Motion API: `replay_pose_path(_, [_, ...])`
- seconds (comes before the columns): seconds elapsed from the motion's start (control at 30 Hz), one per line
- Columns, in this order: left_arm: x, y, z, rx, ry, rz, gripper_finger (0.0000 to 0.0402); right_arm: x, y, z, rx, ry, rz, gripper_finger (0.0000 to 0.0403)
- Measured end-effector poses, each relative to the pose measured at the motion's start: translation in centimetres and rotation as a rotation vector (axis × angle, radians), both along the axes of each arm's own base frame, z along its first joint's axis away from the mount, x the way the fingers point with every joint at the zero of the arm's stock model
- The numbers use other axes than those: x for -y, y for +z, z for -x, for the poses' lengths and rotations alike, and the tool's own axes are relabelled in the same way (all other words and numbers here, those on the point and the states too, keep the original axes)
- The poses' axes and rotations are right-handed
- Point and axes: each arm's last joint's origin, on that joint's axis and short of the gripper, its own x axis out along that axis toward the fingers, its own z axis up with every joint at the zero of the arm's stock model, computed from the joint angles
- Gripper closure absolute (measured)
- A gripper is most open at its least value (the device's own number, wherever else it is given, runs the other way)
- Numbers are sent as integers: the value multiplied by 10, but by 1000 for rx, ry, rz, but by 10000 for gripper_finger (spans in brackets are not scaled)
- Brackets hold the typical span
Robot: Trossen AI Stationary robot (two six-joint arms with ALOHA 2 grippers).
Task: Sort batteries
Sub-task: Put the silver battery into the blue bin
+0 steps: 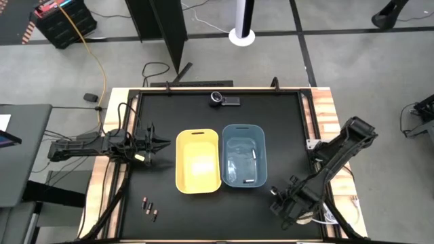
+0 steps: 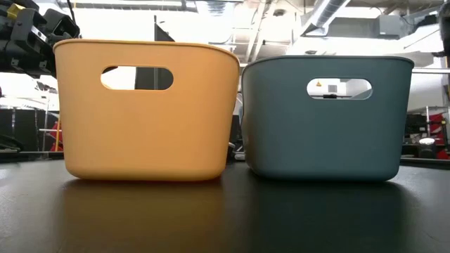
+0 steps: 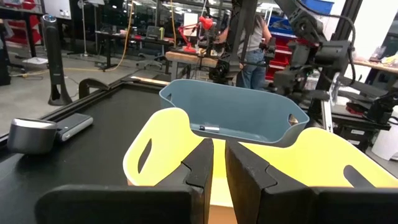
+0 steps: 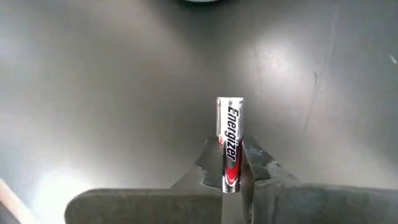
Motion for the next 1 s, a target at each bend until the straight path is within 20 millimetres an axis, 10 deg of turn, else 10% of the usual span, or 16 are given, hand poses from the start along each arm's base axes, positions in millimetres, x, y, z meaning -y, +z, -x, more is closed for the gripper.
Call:
replay_pose_path(0.6, [2,3,0,32,-82,-17,362,44,101,-4,621,300,264,386])
replay_pose_path(1.0, [12,7,1,54,-218,30,362,107,92,-52,454,325,479,285])
